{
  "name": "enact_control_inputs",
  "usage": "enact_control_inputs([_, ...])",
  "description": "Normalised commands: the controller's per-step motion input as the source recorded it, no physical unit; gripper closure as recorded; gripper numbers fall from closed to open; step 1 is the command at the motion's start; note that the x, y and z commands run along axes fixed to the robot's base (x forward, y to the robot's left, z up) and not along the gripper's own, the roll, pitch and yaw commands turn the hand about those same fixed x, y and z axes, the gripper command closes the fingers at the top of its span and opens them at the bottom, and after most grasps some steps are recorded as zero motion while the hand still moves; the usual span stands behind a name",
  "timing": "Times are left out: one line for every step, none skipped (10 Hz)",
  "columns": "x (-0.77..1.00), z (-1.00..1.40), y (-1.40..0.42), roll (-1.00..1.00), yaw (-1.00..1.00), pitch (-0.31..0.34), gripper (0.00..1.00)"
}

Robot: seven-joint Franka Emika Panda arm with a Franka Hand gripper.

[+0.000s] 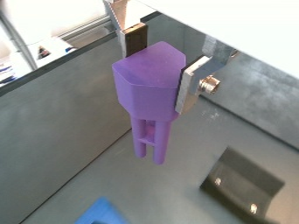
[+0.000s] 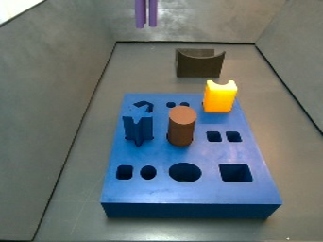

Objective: Pick up the 3 prong object. Move up. Move to above the board. Insert the 3 prong object.
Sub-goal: Move to above the board, then insert the 3 prong object.

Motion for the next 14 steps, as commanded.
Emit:
enact_control_inputs([0.12, 0.15, -1.00, 0.00, 0.01, 0.095, 1.00])
enact_control_inputs([0.14, 0.15, -1.00, 0.00, 0.01, 0.107, 1.00])
enact_control_inputs([0.16, 0.16, -1.00, 0.01, 0.00, 0.125, 1.00])
enact_control_inputs([0.18, 0.16, -1.00, 0.01, 0.01, 0.133, 1.00])
enact_control_inputs([0.17, 0.13, -0.77, 0.01, 0.01, 0.140, 1.00])
enact_control_inputs([0.14, 0.09, -0.51, 0.02, 0.01, 0.129, 1.00])
enact_control_inputs([0.09, 0.06, -0.27, 0.03, 0.00, 0.103, 1.00])
enact_control_inputs([0.08, 0.05, -0.19, 0.03, 0.01, 0.093, 1.00])
enact_control_inputs([0.00, -0.04, 0.00, 0.00, 0.00, 0.000, 1.00])
enact_control_inputs([0.32, -0.26, -0.04, 0.00, 0.57, 0.000, 1.00])
enact_control_inputs([0.27, -0.25, -0.13, -0.05, 0.84, 0.000, 1.00])
enact_control_inputs([0.14, -0.16, -0.13, -0.05, 0.78, -0.054, 1.00])
enact_control_inputs([0.16, -0.08, -0.05, -0.01, 0.83, -0.047, 1.00])
enact_control_inputs([0.12, -0.08, -0.01, -0.01, 0.79, -0.036, 1.00])
